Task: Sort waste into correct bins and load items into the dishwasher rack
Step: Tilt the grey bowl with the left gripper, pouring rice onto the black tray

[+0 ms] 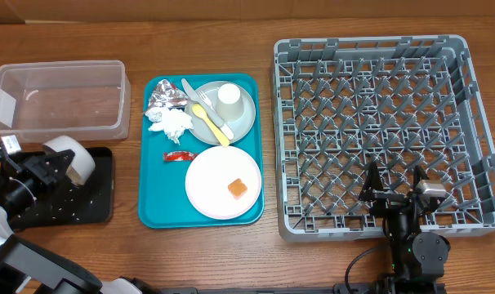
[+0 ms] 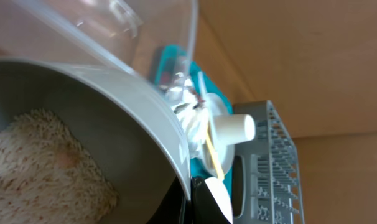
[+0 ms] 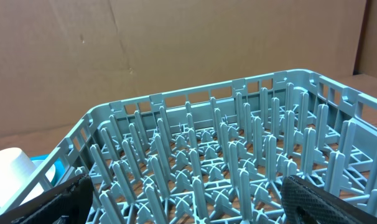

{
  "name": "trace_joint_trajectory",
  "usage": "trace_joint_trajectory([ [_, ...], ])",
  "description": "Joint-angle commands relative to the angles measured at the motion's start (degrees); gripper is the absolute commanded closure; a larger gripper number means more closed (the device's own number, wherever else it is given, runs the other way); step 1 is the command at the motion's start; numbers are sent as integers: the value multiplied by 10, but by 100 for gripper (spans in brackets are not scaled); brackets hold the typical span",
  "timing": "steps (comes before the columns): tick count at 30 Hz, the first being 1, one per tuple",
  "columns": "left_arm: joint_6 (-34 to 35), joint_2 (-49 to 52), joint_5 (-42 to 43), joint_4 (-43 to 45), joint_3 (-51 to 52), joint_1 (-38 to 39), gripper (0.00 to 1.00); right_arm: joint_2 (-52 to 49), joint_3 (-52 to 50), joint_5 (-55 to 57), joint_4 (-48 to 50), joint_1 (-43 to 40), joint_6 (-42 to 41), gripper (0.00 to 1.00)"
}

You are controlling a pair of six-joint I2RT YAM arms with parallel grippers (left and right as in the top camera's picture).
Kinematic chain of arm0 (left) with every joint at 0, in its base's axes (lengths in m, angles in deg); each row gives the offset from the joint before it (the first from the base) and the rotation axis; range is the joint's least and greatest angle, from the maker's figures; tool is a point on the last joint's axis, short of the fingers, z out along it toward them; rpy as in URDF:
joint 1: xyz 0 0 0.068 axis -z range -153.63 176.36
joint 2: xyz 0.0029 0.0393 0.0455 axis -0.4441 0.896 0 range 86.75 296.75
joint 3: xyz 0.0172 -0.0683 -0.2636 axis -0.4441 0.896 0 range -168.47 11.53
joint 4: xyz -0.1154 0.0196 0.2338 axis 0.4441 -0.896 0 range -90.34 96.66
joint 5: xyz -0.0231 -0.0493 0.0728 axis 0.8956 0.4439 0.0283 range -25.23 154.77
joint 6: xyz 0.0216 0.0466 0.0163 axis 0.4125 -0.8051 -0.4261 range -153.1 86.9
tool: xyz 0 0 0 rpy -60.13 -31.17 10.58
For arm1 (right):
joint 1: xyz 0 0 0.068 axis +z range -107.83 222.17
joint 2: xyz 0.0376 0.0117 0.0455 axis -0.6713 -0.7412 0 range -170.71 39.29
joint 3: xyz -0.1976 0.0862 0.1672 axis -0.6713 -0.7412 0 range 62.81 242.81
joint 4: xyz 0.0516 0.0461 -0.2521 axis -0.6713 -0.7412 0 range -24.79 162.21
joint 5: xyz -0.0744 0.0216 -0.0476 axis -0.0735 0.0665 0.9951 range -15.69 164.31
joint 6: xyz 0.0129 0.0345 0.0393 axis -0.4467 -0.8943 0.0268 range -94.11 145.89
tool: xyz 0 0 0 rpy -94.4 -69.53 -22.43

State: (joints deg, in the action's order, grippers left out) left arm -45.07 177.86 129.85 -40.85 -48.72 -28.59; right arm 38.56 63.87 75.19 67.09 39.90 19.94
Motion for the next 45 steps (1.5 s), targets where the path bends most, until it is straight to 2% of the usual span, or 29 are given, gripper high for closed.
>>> trace_joint_trajectory([
  [1,-29,0,59,-3,1,-10,96,6,-6,5,4,-2,4,0],
  [15,-64,0,73,-43,1,-51,96,6,-6,5,4,-2,4,0],
  [19,-126,0,120,-81,1,-71,96,6,-6,5,4,-2,4,0],
  [32,-129,0,171,-84,1,-73,96,6,-6,5,4,-2,4,0],
  [45,-138,0,169,-90,1,-76,96,6,-6,5,4,-2,4,0],
])
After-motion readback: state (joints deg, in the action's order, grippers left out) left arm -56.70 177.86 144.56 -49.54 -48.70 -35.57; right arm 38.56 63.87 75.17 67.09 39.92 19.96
